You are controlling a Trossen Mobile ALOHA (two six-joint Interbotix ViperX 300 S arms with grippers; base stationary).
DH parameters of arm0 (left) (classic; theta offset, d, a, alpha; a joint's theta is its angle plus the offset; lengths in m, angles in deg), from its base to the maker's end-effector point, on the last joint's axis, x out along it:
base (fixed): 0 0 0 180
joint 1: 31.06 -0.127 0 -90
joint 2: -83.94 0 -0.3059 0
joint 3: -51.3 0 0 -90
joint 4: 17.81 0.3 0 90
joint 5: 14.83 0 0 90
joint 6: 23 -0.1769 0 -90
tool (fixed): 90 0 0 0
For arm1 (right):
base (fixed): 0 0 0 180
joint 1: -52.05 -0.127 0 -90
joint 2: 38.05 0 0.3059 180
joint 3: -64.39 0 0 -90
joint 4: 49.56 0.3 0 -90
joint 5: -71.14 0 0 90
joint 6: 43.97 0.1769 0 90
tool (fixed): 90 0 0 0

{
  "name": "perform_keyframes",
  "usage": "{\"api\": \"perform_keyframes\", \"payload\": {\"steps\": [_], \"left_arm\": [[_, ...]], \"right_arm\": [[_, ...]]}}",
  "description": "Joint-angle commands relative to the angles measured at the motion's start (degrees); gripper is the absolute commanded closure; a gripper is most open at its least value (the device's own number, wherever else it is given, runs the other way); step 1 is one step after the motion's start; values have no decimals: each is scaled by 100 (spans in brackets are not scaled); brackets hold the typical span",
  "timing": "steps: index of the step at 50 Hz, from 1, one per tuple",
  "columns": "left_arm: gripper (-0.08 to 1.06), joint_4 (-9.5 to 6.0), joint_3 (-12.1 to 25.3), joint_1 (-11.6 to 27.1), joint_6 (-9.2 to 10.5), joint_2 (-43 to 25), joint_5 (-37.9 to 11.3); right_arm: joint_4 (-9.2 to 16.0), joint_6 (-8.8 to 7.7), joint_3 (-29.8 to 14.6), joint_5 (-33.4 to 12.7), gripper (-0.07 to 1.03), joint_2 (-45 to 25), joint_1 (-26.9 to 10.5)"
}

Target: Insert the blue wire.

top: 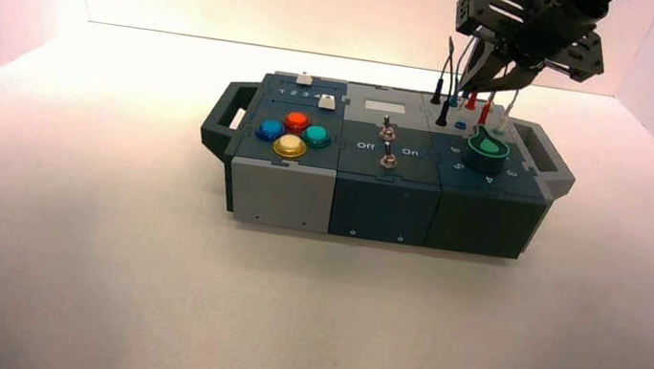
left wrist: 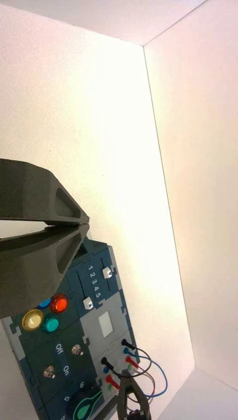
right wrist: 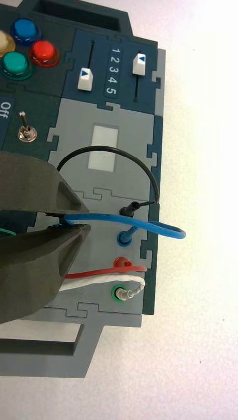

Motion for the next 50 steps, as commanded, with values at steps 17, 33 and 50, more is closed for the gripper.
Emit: {"api": "perform_keyframes", "payload": {"steps": [17, 33, 50], "left_arm": [[101, -9, 123, 18, 9, -35, 70], [101, -9, 123, 9, 9, -35, 70], [101, -9, 123, 9, 9, -26, 79]], "right_arm": [[-158, -18, -35, -26, 99, -97, -35], [-272, -18, -35, -35, 99, -158, -26], [-325, -18, -62, -62, 99, -158, -26]]}}
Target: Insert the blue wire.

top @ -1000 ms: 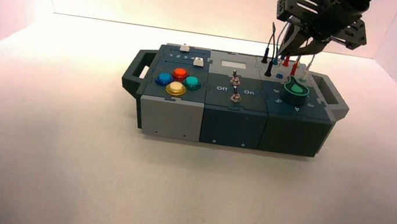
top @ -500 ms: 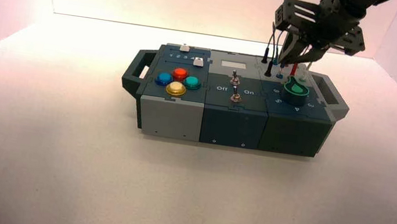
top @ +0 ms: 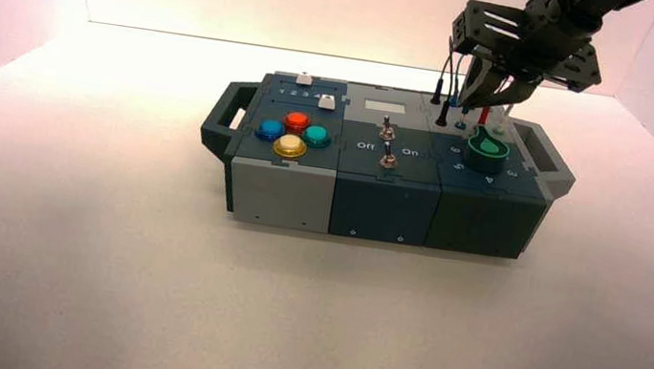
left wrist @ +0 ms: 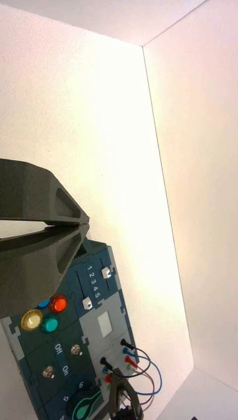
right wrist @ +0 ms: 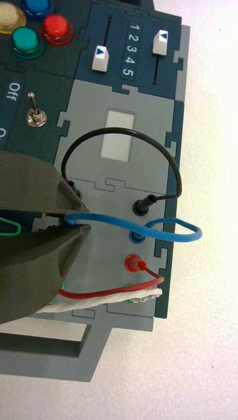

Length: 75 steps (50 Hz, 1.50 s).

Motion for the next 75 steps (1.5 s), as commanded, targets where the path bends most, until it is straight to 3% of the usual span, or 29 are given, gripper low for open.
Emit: {"api": "perform_keyframes", "payload": {"steps": [1, 75], "left_arm": [[101, -9, 123, 9, 9, -26, 70], [101, -9, 132, 9, 0, 9, 70]], "right_arm": [[-35, -9, -88, 0, 99, 62, -26], [-352, 26, -308, -211, 99, -123, 9]]}}
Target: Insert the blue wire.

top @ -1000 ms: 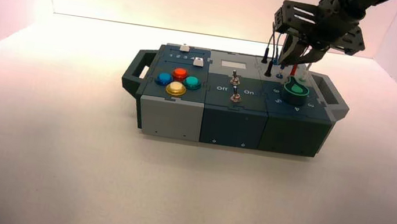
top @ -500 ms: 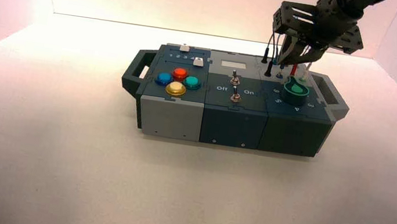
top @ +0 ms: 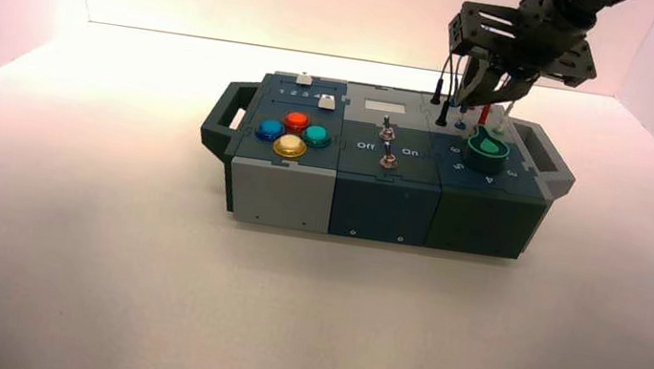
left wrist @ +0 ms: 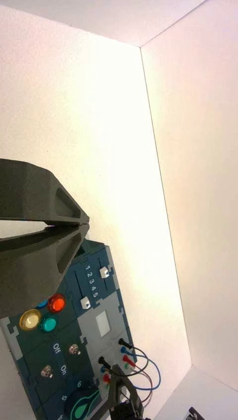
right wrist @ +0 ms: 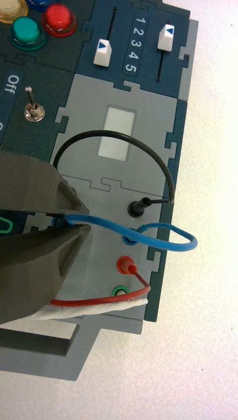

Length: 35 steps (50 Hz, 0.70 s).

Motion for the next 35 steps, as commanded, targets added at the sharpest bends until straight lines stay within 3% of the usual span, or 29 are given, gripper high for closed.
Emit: {"api": "perform_keyframes", "payload": {"steps": [1, 17, 22, 26, 35], "left_arm": [[101, -9, 123, 9, 9, -35, 62], [101, 0, 123, 9, 9, 9, 70], [101, 0, 123, 9, 0, 9, 70], [101, 0, 123, 9, 0, 18, 70], [101, 0, 123, 9, 0, 18, 79]], "right_arm": [[-26, 0, -123, -53, 99, 18, 9], [-105, 35, -202, -202, 99, -53, 9], [-281, 88, -237, -290, 98, -44, 44], [-483, 220, -237, -360, 98, -26, 62], [-598, 316, -220, -413, 98, 26, 62]]}}
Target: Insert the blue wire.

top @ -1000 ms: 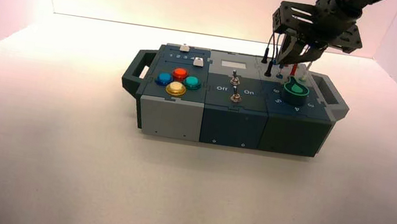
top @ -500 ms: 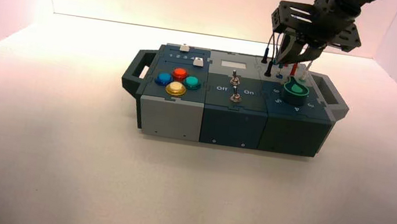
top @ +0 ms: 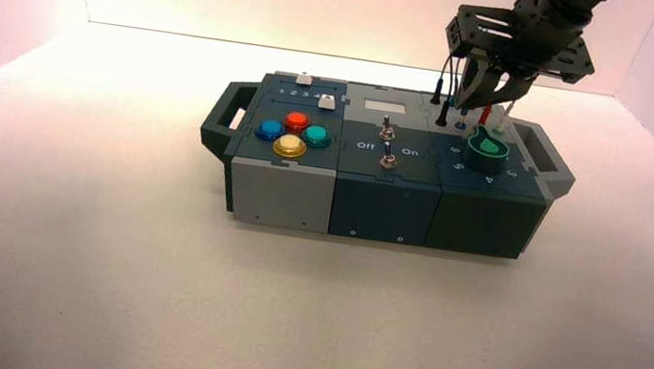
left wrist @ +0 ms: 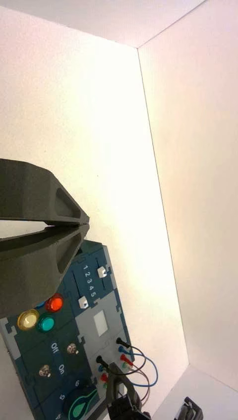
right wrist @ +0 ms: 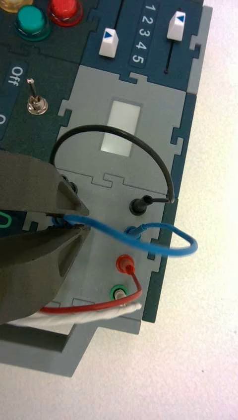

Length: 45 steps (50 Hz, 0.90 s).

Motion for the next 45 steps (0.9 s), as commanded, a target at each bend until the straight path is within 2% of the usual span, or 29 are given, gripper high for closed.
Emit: {"api": "perform_keyframes", "payload": {"steps": [1, 15, 33, 45], "left_arm": [[101, -9, 123, 9, 0, -35, 70], [101, 9, 123, 9, 0, -26, 70], [101, 9, 114, 9, 0, -26, 70], [101, 9, 114, 9, 0, -26, 70]], "right_arm": [[-70, 26, -44, -44, 99, 123, 35], [-88, 26, -53, -132, 98, 193, 35], [-88, 44, 26, -483, 98, 404, -123], [-88, 88, 18, -343, 99, 264, -316]]}}
